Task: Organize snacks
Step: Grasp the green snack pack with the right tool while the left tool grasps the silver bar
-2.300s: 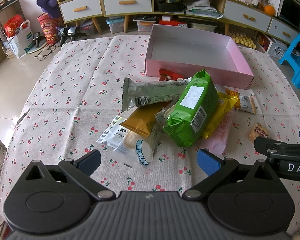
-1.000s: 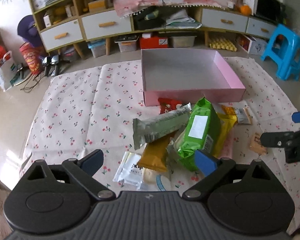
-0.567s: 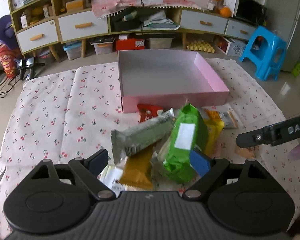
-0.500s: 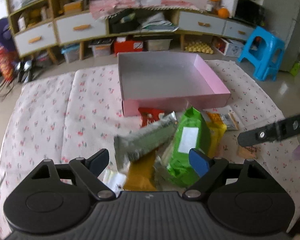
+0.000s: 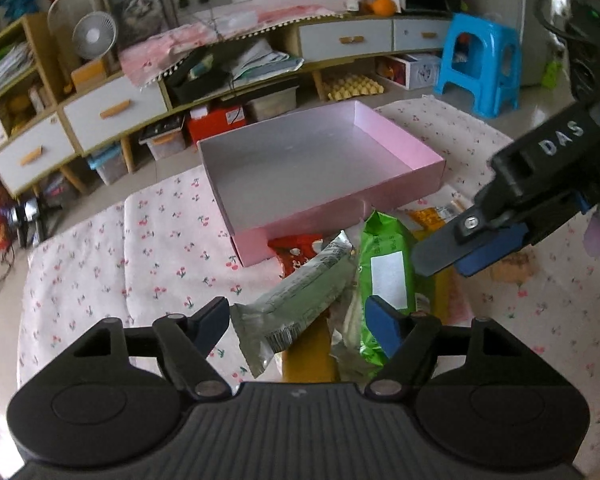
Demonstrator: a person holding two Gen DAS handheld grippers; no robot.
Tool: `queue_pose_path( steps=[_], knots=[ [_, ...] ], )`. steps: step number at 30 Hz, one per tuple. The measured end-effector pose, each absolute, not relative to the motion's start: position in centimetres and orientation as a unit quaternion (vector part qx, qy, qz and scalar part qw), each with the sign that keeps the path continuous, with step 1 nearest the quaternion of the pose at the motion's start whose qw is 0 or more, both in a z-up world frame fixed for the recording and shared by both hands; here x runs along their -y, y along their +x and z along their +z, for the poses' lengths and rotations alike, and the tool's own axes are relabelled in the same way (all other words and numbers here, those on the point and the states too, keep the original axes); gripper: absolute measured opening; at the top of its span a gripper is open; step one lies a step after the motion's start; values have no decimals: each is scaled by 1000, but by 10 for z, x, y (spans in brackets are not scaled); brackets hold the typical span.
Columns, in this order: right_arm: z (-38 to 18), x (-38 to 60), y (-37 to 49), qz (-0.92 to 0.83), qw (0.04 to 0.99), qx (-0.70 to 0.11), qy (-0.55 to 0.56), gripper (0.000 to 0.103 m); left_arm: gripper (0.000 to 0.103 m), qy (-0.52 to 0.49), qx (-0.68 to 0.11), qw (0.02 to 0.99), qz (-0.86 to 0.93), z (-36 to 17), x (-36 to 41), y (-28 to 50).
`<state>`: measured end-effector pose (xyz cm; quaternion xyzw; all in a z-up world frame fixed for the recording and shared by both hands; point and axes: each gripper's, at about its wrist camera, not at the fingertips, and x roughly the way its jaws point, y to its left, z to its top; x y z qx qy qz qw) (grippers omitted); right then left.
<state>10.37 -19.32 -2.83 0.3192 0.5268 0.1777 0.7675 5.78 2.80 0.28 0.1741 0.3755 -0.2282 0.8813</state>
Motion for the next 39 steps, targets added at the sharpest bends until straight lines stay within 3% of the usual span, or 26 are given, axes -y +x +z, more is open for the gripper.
queue_pose_path(
  steps=[3, 15, 18, 19, 20, 27, 34, 39],
  knots=[
    [-31, 189, 107, 173, 759, -529, 337, 62, 66, 194, -374, 879, -221, 0, -28, 62],
    [-42, 178, 115, 143, 772, -521, 336, 63, 61, 206, -391, 872, -209, -9, -32, 70],
    [-44, 176, 116, 145, 780, -515, 323, 56, 61, 212, -389, 872, -207, -8, -32, 69],
    [-46, 175, 116, 143, 783, -515, 318, 44, 61, 210, -389, 873, -207, -8, -33, 69],
    [-47, 173, 117, 139, 784, -520, 310, 43, 61, 206, -390, 873, -207, -8, -34, 69],
    [-40, 173, 114, 136, 792, -512, 303, 43, 60, 146, -420, 870, -212, -15, -42, 82],
    [-34, 188, 110, 139, 785, -509, 323, 43, 53, 52, -443, 870, -212, -17, -54, 92],
    [-34, 196, 107, 135, 781, -508, 336, 43, 43, -27, -454, 871, -187, -19, -62, 101]
  ],
)
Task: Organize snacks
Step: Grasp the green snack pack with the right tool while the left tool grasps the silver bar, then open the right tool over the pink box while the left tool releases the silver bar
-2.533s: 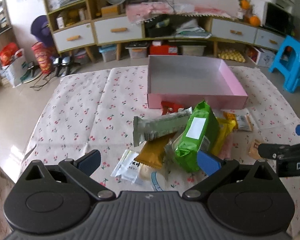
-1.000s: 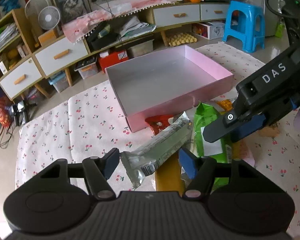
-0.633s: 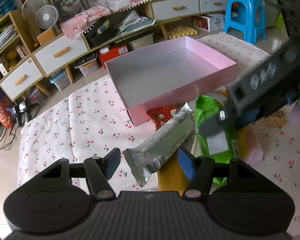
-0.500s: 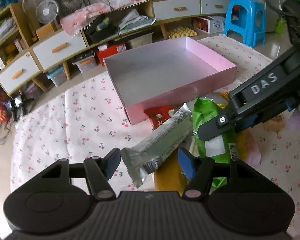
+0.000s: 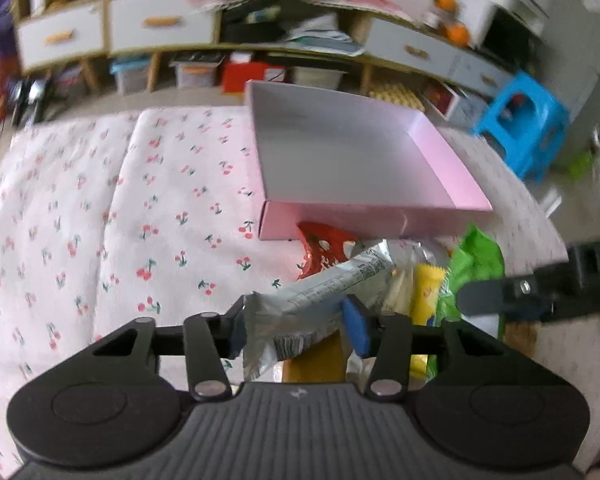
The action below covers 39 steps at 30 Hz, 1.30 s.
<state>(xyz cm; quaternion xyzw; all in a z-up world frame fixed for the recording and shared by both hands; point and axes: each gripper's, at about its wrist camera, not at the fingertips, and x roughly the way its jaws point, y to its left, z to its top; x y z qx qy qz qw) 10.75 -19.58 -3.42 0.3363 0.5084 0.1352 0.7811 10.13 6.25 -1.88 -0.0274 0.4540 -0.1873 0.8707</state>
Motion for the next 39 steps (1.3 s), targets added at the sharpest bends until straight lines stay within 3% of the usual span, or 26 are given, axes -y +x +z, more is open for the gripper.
queue_pose_path(
  steps=[5, 16, 28, 39],
  knots=[
    [-30, 203, 106, 133, 780, -502, 349, 43, 30, -78, -459, 864, -189, -13, -65, 103],
    [-20, 220, 104, 126, 783, -482, 374, 43, 21, -132, -464, 855, -191, -4, -70, 104],
    [-22, 228, 103, 108, 782, -479, 383, 43, 26, -33, -511, 825, -238, -20, -41, 106],
    [-23, 224, 106, 96, 788, -490, 360, 43, 27, -16, -529, 823, -207, -41, -19, 117]
  ],
)
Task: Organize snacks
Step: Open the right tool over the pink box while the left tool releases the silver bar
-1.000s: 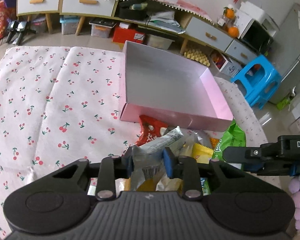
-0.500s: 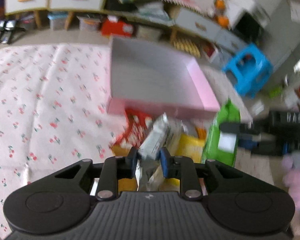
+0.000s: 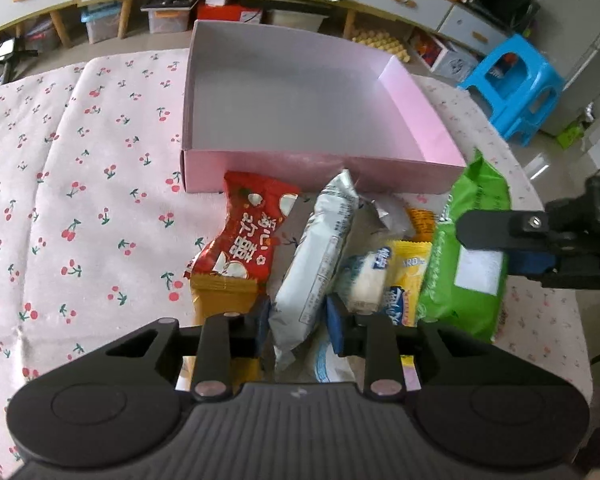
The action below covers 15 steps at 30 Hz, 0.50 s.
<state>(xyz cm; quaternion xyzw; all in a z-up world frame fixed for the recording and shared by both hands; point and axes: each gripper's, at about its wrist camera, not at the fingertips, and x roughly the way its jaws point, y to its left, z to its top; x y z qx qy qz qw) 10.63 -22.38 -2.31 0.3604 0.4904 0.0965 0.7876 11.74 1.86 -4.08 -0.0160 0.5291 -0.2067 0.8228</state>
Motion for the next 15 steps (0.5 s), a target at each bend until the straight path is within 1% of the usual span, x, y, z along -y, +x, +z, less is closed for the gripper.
queue_pose_path(
  steps=[6, 15],
  knots=[
    [-20, 229, 102, 92, 795, -484, 355, 43, 24, -5, -509, 836, -205, -23, -13, 108],
    [0, 237, 103, 84, 820, -444, 351, 43, 24, -39, -461, 865, -192, 4, -23, 103]
  ],
)
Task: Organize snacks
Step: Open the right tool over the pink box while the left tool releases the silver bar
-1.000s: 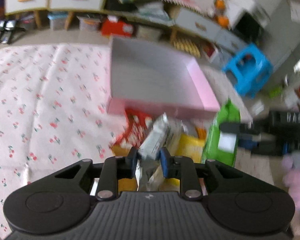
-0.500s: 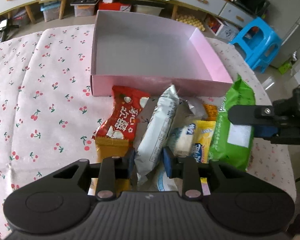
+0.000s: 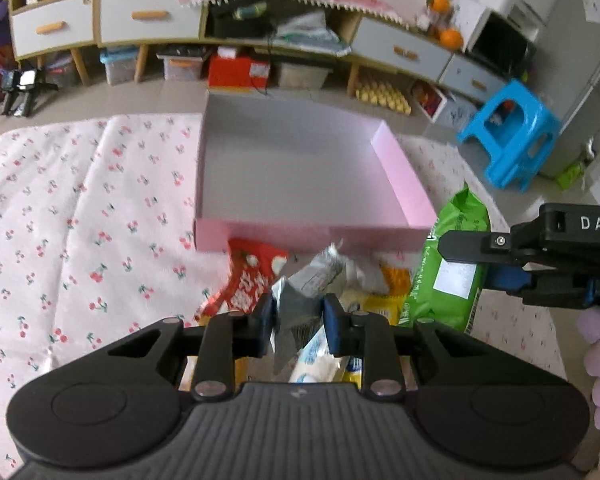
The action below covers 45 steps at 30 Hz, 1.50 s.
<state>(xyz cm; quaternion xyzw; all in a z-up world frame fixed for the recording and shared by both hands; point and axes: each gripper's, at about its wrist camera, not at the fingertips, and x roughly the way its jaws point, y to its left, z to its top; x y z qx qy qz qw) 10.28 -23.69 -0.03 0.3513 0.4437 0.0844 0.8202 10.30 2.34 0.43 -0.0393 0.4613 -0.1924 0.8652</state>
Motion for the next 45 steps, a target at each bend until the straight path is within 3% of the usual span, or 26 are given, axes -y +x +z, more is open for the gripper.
queue_pose_path(
  steps=[15, 25, 45],
  knots=[
    [20, 259, 128, 43, 843, -394, 363, 43, 23, -105, -374, 907, -166, 42, -35, 109],
    [10, 274, 178, 16, 848, -369, 382, 43, 23, -131, -330, 923, -147, 21, -15, 159],
    [-53, 259, 238, -6, 854, -393, 341, 43, 24, -74, -382, 912, -132, -41, 2, 190]
  ],
)
